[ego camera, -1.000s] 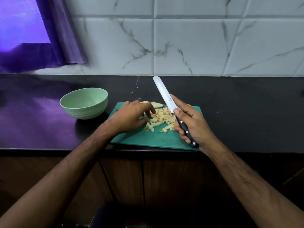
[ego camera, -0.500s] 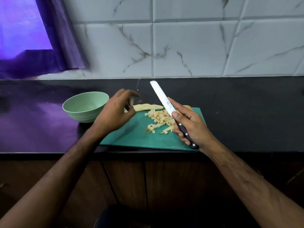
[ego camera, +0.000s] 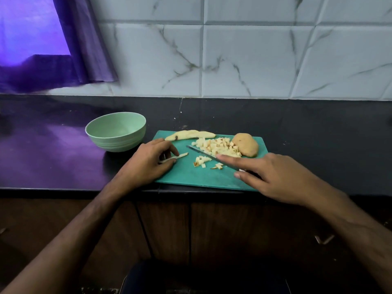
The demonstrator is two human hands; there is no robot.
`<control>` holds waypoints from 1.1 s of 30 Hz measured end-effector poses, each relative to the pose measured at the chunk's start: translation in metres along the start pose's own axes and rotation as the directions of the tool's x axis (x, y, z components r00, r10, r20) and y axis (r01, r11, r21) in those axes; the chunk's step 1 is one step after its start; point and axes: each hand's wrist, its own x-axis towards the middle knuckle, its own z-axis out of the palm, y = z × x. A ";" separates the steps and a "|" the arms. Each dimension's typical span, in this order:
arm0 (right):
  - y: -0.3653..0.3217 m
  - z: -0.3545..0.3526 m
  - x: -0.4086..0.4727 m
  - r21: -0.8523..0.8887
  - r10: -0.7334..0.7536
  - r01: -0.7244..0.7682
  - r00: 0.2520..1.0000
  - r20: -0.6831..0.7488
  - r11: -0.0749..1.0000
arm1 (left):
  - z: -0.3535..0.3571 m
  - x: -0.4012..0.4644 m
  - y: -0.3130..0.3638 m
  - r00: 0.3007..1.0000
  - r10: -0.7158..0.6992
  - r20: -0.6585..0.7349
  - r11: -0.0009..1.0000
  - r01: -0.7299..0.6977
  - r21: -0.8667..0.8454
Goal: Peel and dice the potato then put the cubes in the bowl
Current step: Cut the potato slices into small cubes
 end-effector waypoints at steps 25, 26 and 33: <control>-0.005 -0.005 0.023 0.456 0.228 -0.291 0.955 0.189 0.841 | 0.004 0.014 0.015 0.999 0.052 -0.009 0.998 -0.051 0.042; -0.009 -0.004 0.022 0.433 0.223 -0.288 0.955 0.195 0.854 | 0.004 0.014 0.014 0.998 0.061 0.013 0.997 -0.062 0.035; -0.033 0.001 0.020 0.152 0.234 -0.259 0.958 0.168 0.954 | -0.003 0.006 0.005 0.989 0.107 0.099 0.994 -0.104 -0.033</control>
